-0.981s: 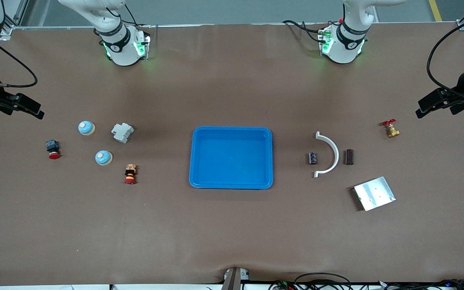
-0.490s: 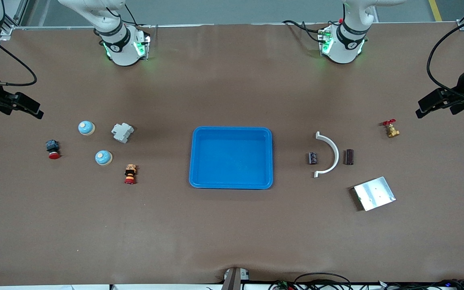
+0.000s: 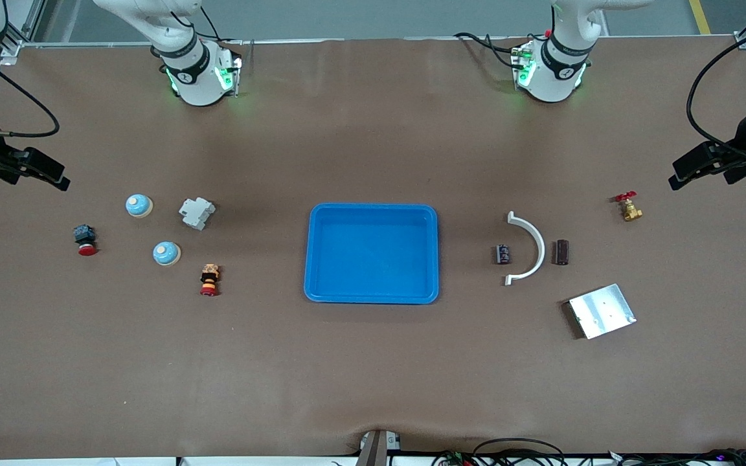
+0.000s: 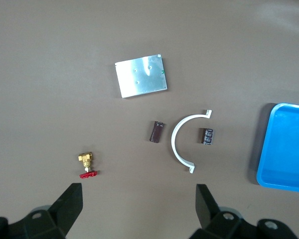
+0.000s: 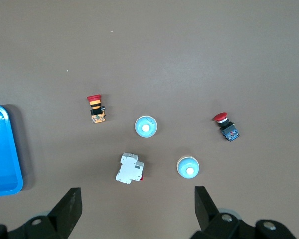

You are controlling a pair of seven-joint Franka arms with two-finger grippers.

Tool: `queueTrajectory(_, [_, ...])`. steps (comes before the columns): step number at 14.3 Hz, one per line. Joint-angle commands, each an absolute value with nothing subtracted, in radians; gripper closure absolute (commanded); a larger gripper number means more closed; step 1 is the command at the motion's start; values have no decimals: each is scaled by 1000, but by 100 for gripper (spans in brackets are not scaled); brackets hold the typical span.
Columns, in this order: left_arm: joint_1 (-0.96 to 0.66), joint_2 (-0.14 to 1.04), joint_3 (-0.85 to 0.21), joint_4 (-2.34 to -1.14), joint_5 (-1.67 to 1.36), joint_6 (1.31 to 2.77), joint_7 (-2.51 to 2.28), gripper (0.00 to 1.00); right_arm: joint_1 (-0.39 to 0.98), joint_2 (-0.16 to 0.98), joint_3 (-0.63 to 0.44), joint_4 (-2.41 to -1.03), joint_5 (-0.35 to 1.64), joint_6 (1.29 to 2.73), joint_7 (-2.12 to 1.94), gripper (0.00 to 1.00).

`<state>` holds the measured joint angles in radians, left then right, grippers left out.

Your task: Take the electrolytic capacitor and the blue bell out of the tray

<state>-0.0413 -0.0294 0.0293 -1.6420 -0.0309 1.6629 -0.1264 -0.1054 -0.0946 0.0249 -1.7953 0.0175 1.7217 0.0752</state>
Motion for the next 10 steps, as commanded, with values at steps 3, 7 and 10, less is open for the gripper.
queueTrajectory(3, [-48,-21,35,-1617,-37,1643,-132,0,-94,-107,25,-1802,18,1733,92,0])
queueTrajectory(7, [-43,-21,35,-1617,-38,1643,-130,0,-94,-107,25,-1804,18,1732,92,0])
queueTrajectory(10, [-43,-21,35,-1618,-38,1643,-130,0,-94,-107,25,-1802,18,1733,89,0])
